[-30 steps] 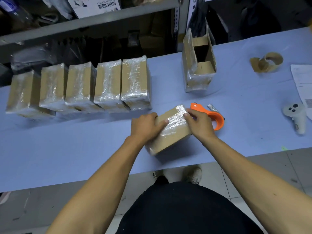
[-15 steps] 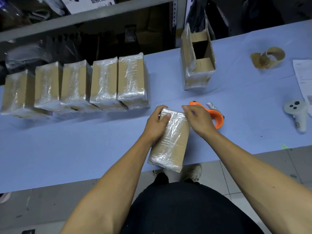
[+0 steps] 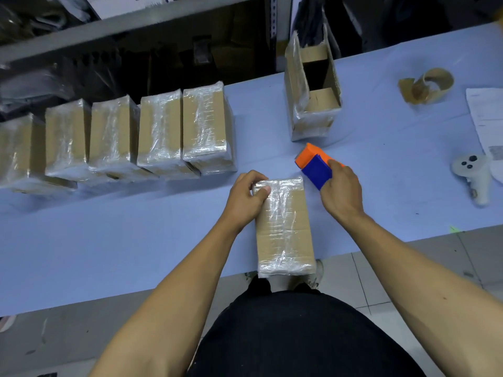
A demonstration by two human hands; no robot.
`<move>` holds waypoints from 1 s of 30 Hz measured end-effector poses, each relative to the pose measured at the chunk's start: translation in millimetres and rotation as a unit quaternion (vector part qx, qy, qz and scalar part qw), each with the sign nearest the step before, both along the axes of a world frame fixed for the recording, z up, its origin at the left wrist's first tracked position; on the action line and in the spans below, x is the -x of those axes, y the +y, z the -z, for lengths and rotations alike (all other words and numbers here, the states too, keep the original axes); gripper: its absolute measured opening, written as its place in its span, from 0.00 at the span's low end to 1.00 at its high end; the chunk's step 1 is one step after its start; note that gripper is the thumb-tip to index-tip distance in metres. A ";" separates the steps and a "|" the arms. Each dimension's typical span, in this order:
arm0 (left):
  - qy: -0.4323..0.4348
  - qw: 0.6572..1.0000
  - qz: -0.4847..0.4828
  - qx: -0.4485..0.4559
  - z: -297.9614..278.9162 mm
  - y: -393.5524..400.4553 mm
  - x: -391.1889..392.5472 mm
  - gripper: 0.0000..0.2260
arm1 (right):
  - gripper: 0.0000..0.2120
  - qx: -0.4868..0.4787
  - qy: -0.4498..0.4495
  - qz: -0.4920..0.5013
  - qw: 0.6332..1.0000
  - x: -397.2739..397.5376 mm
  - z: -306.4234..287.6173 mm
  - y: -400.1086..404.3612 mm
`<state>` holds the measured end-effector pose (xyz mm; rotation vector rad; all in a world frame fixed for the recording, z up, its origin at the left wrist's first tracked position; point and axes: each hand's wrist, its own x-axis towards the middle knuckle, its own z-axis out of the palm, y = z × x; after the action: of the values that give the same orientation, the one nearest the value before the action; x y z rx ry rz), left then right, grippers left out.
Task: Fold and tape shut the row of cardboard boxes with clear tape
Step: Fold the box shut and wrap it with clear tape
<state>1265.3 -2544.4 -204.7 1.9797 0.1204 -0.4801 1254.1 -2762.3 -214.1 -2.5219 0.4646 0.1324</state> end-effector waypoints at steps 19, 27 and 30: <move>0.105 0.958 -0.052 0.263 -93.5 -32.6 -39.9 0.10 | 0.22 -0.125 -0.176 -0.096 0.972 2.5 -91.1 -1.6; -0.045 0.987 -0.089 0.125 -81.7 -24.6 -34.4 0.15 | 0.24 -0.068 -0.179 -0.163 0.968 2.7 -93.5 -3.4; -0.059 0.989 -0.099 0.096 -72.0 -20.6 -24.0 0.14 | 0.25 -0.012 -0.156 -0.213 0.964 0.8 -91.4 -1.2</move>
<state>1289.3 -2565.1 -132.7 1.7814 0.1865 -0.2353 1253.2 -2763.5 -122.7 -2.5205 -0.2080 -0.0977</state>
